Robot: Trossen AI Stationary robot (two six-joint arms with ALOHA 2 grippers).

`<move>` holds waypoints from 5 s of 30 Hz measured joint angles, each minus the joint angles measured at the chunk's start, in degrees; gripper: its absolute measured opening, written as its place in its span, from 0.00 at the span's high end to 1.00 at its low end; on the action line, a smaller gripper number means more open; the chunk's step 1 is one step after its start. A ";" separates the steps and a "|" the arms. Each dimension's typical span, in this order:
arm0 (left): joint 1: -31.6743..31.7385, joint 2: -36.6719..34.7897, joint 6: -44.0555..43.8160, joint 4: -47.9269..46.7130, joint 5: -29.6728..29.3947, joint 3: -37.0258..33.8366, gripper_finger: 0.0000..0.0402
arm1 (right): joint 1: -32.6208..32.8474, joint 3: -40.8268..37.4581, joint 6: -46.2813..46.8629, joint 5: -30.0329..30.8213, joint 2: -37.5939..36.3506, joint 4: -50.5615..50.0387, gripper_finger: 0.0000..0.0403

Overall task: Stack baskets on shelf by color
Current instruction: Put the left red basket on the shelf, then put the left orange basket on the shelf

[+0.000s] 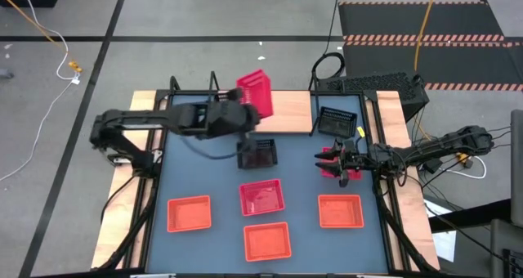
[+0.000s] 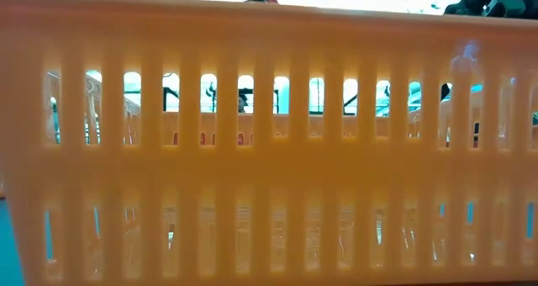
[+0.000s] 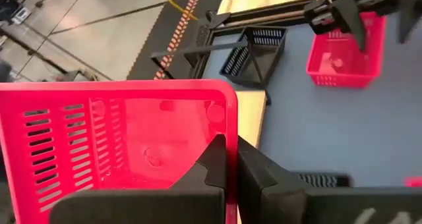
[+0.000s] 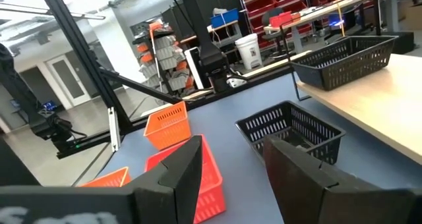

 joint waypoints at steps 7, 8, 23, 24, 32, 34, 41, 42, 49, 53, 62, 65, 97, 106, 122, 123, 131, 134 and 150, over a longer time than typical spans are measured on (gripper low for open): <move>7.09 9.54 3.60 3.32 3.13 -0.02 0.99 | 0.00 -0.01 -0.12 -0.02 0.00 -1.42 0.61; 8.09 10.73 3.78 3.50 3.15 -0.02 0.98 | 0.00 0.00 -0.06 -0.06 0.00 -1.83 0.61; 14.17 20.81 3.57 2.59 10.69 -0.02 0.98 | 0.00 0.00 -1.18 0.00 0.09 -3.04 0.61; 14.20 21.25 3.02 2.62 10.71 -0.03 0.98 | 0.00 0.00 -1.18 0.00 0.09 -3.04 0.61; 14.13 22.52 1.38 0.32 10.89 -0.04 0.94 | 0.00 0.00 -1.06 0.00 0.09 -3.06 0.61; 14.13 22.52 1.44 -0.26 10.88 -0.02 0.94 | 0.00 0.00 -1.06 0.00 0.11 -3.06 0.62; 14.15 22.52 2.98 -0.59 13.41 -0.04 0.97 | 0.00 0.00 -1.02 0.00 0.11 -3.06 0.62; 14.14 22.52 3.06 -0.58 14.22 -0.04 0.95 | 0.00 -0.01 -1.02 0.00 0.09 -3.06 0.61; 14.14 22.52 2.68 -0.81 15.16 -0.04 0.90 | 0.00 -0.02 -1.02 0.00 0.09 -3.06 0.62; 14.13 22.52 2.58 -0.55 15.16 -0.03 0.92 | 0.00 -0.01 -1.02 0.00 0.10 -3.06 0.62; 14.24 22.52 1.23 -0.32 15.16 -0.04 0.87 | 0.00 -0.01 -1.02 0.00 0.10 -3.08 0.61; 14.22 22.52 0.62 -0.59 15.16 -0.02 0.83 | 0.00 -0.01 -1.02 0.00 0.09 -3.24 0.61; -14.26 0.73 -46.55 -13.74 9.67 -11.59 0.73 | 0.00 -0.02 -2.26 3.64 0.16 -2.29 0.62; -27.98 0.62 -84.83 -15.56 17.95 -17.08 0.76 | -0.02 -0.04 -10.84 5.65 0.13 8.26 0.62; -34.70 1.01 -112.96 -16.92 20.34 -29.32 0.58 | -0.02 -0.04 -13.08 5.62 0.17 7.89 0.62; -34.70 1.01 -112.97 -16.72 20.34 -29.68 0.55 | -0.02 -0.04 -13.07 5.62 0.17 7.91 0.62; -34.54 1.01 -113.01 -10.85 19.84 -33.80 0.44 | -0.02 -0.02 -13.04 5.59 0.15 8.01 0.62; -34.54 1.02 -115.24 -9.34 20.25 -36.12 0.48 | -0.02 0.02 -12.68 5.57 0.17 7.63 0.62; -34.54 1.03 -108.20 -11.47 21.21 -26.64 0.94 | -0.02 0.00 -10.05 5.55 0.15 6.80 0.62</move>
